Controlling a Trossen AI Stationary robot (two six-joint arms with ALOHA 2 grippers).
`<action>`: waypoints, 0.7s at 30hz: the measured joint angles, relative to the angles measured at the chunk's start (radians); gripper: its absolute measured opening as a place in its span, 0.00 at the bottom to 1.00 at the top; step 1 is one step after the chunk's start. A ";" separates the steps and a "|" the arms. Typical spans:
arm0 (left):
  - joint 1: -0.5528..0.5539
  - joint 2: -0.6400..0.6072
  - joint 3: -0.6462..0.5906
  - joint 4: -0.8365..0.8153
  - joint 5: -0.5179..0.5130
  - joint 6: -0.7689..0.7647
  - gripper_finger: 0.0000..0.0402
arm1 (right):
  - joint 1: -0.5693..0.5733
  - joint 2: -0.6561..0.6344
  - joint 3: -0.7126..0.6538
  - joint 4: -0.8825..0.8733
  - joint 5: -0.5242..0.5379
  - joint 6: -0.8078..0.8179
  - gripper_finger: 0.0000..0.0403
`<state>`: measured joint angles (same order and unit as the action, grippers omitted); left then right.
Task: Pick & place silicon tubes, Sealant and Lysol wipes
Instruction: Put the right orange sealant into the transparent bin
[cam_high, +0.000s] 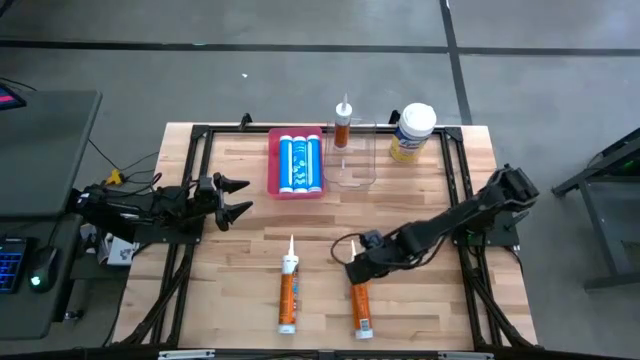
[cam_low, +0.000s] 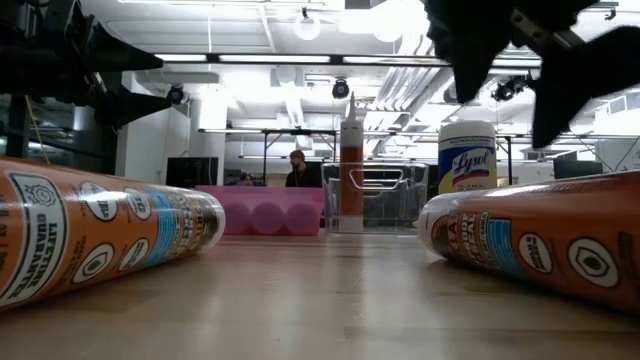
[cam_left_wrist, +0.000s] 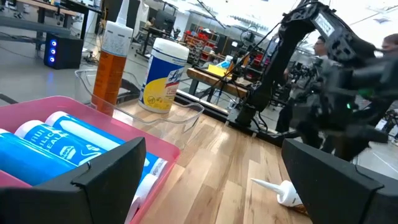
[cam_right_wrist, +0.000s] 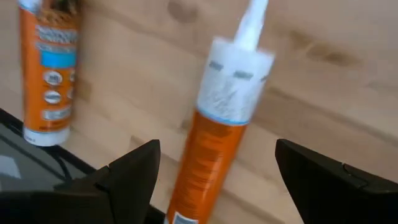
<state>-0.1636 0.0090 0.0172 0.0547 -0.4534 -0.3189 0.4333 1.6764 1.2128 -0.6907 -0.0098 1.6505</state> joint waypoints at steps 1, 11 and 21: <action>0.000 0.000 0.000 0.000 0.000 0.000 0.92 | 0.002 0.022 0.003 0.008 -0.016 0.010 0.78; 0.000 0.000 0.000 0.000 0.000 0.000 0.92 | 0.001 0.137 0.019 0.052 -0.095 0.086 0.78; 0.000 0.000 0.000 0.000 0.000 0.000 0.92 | -0.002 0.208 0.019 0.108 -0.105 0.124 0.78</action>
<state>-0.1637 0.0090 0.0172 0.0547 -0.4532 -0.3189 0.4310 1.8845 1.2320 -0.5824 -0.1152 1.7741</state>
